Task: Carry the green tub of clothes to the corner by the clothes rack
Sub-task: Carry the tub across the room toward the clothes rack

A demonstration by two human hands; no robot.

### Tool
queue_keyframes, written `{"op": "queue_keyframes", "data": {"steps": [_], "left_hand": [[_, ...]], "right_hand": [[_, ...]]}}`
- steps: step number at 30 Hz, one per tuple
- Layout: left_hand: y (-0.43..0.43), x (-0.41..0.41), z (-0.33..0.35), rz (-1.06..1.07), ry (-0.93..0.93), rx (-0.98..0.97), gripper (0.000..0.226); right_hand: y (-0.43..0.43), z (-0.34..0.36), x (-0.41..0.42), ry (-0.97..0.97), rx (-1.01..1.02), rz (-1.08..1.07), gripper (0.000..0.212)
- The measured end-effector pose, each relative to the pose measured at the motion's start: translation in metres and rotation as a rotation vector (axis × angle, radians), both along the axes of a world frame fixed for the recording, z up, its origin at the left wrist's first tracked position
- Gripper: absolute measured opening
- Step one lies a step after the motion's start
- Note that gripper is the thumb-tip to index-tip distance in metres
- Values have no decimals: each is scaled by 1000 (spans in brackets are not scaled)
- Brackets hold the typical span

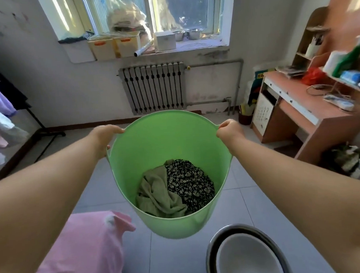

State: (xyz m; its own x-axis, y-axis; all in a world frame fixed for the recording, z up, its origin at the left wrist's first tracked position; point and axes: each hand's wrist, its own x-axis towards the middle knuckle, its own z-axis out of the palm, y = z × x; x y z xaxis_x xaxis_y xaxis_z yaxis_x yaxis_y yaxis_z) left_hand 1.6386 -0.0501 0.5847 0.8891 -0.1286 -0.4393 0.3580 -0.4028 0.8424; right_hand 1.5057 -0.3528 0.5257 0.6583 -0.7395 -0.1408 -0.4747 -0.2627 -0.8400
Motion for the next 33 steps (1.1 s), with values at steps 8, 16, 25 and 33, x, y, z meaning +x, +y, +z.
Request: {"op": "queue_keyframes", "data": {"steps": [8,16,25,33], "left_hand": [[-90,112,-15,-180,13,-37,71],[-145,238,-15,-267,42,-42,25],[-164,387,-21,-231,-22,-41,16],[-161,507,-33,-109,19,-54,30]], "right_hand": [[-62,-15,72,9,-5,-165,23],[-98,-29,163,8,19,-411,18],[-118,-21,304,-33,3,-424,9],[-152,-18,470,-27,-25,-278,10]]}}
